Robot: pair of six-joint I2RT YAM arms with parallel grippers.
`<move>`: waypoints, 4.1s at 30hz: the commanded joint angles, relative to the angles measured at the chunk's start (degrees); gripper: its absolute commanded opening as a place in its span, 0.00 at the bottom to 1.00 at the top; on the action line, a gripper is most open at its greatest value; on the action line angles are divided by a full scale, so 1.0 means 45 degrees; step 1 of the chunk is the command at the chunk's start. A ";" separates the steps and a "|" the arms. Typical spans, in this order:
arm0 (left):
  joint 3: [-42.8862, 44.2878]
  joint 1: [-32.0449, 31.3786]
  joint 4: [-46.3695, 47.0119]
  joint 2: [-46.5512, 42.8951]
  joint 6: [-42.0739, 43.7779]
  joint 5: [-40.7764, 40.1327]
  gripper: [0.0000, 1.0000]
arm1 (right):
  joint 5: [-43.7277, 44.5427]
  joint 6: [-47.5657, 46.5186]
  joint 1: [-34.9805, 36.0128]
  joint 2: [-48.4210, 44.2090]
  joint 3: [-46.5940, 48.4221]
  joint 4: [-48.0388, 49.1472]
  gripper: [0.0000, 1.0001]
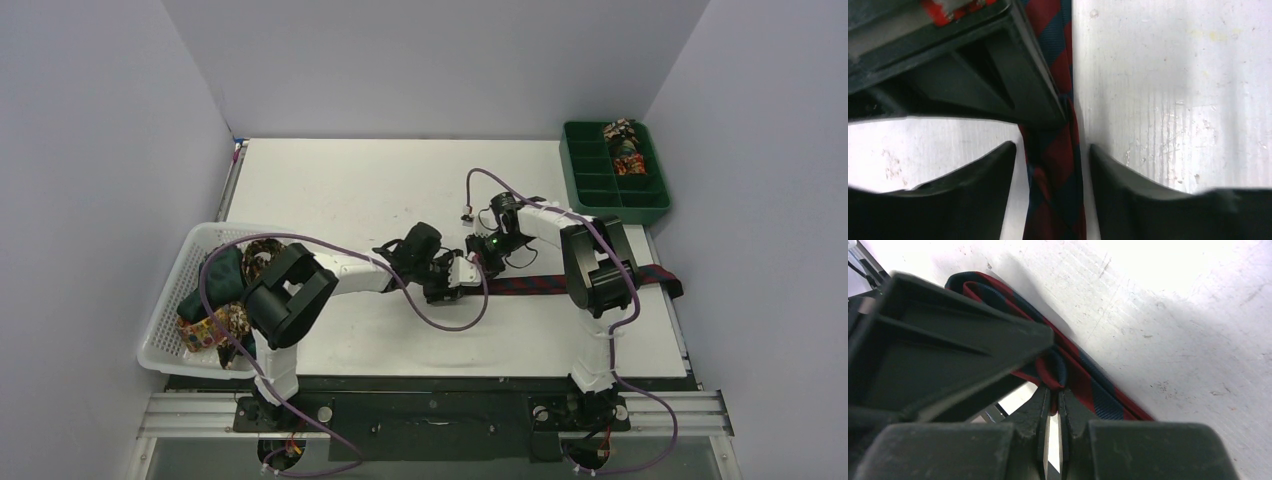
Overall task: Roll the ties
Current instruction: Roll the tie at the center of the board.
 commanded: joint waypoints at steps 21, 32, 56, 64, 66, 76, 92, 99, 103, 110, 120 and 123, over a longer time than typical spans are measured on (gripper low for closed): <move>-0.1706 0.2076 -0.0396 -0.2021 -0.1493 0.1569 0.61 | 0.2098 -0.0015 -0.0053 0.0579 0.0117 0.0264 0.00; -0.2360 0.2109 0.2118 -0.2333 -0.3055 0.1532 0.39 | 0.2771 0.0082 0.0000 0.0763 0.0090 0.0415 0.00; 0.0047 0.0476 0.3857 0.0347 -0.4906 0.2167 0.33 | 0.2675 0.0087 0.0024 0.0754 0.0206 0.0728 0.00; -0.0031 0.0563 0.2462 0.0967 -0.4261 0.1757 0.25 | 0.2067 -0.0091 -0.0127 -0.0039 0.0129 0.0567 0.00; -0.0154 0.0637 0.1863 0.0896 -0.3913 0.1833 0.21 | 0.1723 -0.0235 -0.0391 -0.0429 0.0092 0.0301 0.03; 0.0218 0.0797 0.0290 0.1089 -0.3292 0.2121 0.15 | -0.0032 -0.1937 -0.1479 -0.1617 0.0424 -0.2188 0.36; 0.0648 0.0757 -0.0312 0.1255 -0.3096 0.2102 0.15 | -0.0202 0.0078 -0.0639 -0.0372 0.0760 -0.0425 0.31; 0.0713 0.0768 -0.0269 0.1194 -0.3290 0.2032 0.20 | -0.0496 0.0100 -0.0673 -0.0321 0.0676 -0.0219 0.00; 0.0221 0.1076 0.0624 0.0416 -0.3934 0.2244 0.53 | -0.0286 -0.0021 -0.0799 -0.0320 0.0489 -0.0259 0.00; -0.0520 0.1046 0.1750 -0.0625 -0.4019 0.1705 0.89 | -0.0385 -0.0119 -0.0835 -0.0223 0.0554 -0.0310 0.00; -0.0490 0.0369 0.3883 0.0725 -0.4380 -0.0604 0.94 | -0.0702 -0.0046 -0.0820 -0.0225 0.0609 -0.0308 0.00; -0.0249 0.0280 0.3901 0.0887 -0.4336 -0.0764 0.85 | -0.0845 -0.0015 -0.0821 -0.0240 0.0636 -0.0323 0.00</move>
